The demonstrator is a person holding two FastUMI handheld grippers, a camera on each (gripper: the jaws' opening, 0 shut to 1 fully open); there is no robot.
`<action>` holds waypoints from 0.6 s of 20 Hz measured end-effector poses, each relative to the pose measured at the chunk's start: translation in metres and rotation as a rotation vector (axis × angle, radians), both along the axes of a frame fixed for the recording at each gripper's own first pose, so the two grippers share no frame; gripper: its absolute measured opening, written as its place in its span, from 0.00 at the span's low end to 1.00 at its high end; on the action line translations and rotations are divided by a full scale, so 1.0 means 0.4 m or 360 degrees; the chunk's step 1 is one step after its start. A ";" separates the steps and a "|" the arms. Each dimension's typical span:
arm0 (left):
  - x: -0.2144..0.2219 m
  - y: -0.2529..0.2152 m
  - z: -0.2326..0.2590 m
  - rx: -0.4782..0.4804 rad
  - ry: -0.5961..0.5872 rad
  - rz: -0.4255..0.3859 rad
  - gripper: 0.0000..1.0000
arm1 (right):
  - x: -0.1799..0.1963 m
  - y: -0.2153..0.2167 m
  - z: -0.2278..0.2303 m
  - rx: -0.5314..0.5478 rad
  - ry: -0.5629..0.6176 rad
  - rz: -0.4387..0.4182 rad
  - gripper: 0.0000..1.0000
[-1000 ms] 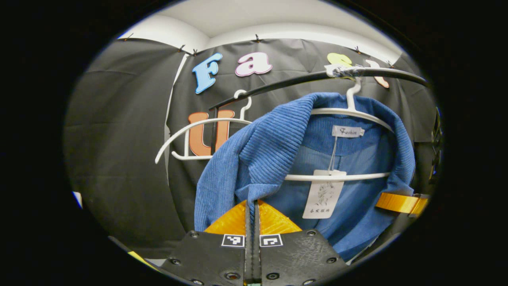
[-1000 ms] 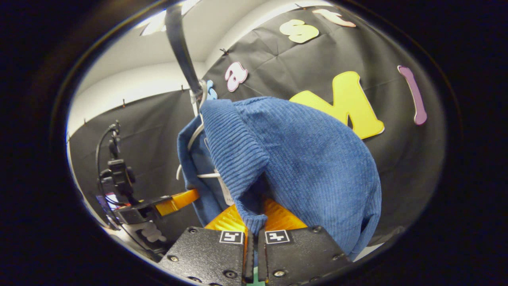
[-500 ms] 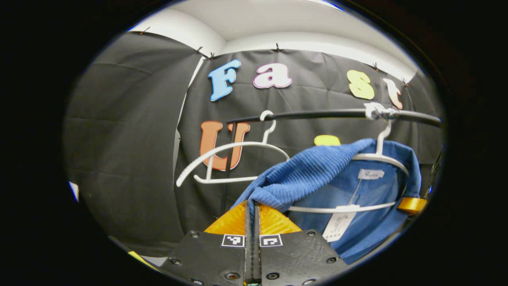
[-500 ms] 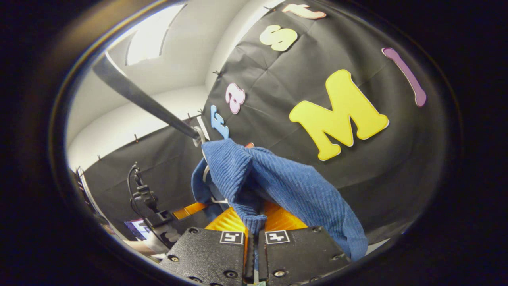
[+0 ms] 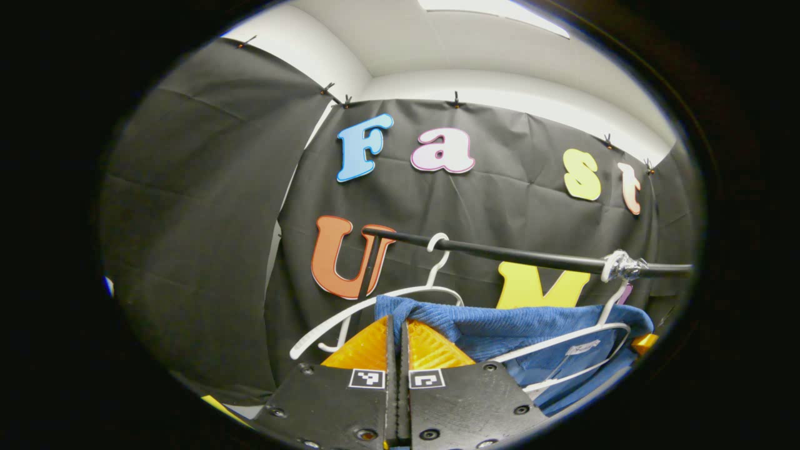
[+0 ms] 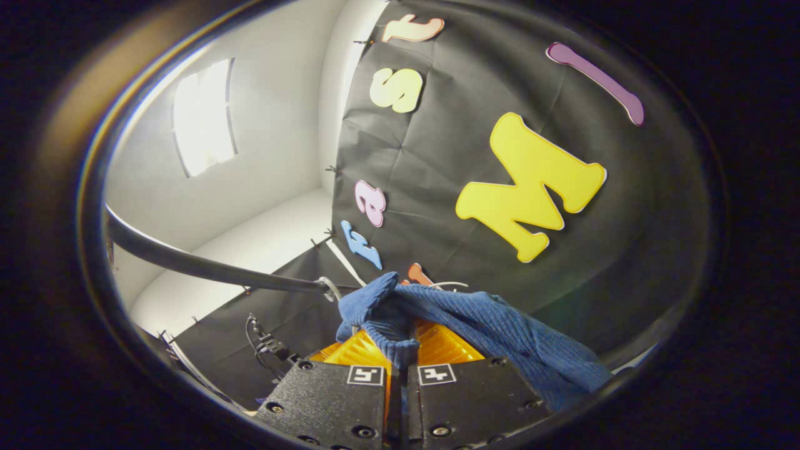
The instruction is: Grasp the clothes on the hanger with both hands and then place them into the laundry hamper below.
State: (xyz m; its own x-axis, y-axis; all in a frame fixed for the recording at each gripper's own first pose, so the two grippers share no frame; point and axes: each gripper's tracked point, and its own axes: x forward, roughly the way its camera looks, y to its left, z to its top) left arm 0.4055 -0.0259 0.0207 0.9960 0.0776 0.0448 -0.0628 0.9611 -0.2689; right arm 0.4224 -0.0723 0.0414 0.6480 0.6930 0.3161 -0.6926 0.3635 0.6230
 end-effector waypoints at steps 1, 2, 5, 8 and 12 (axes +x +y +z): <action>-0.001 -0.003 0.000 -0.0009 0.0002 -0.0012 0.05 | -0.002 -0.008 0.009 0.0006 -0.0018 0.0011 0.07; 0.000 -0.008 -0.002 -0.0016 0.0008 -0.0026 0.00 | -0.008 -0.019 0.027 0.0043 -0.0038 0.0022 0.07; 0.007 -0.025 -0.002 -0.0003 0.0013 -0.0071 0.04 | 0.014 -0.062 0.040 0.0146 -0.0001 -0.0023 0.06; 0.031 -0.045 -0.001 0.0019 0.0021 -0.0114 0.00 | 0.069 -0.095 0.041 0.0239 0.0089 -0.0098 0.07; 0.049 -0.088 0.007 0.0084 0.0046 -0.0231 0.04 | 0.127 -0.150 0.041 0.0168 0.0081 -0.0231 0.06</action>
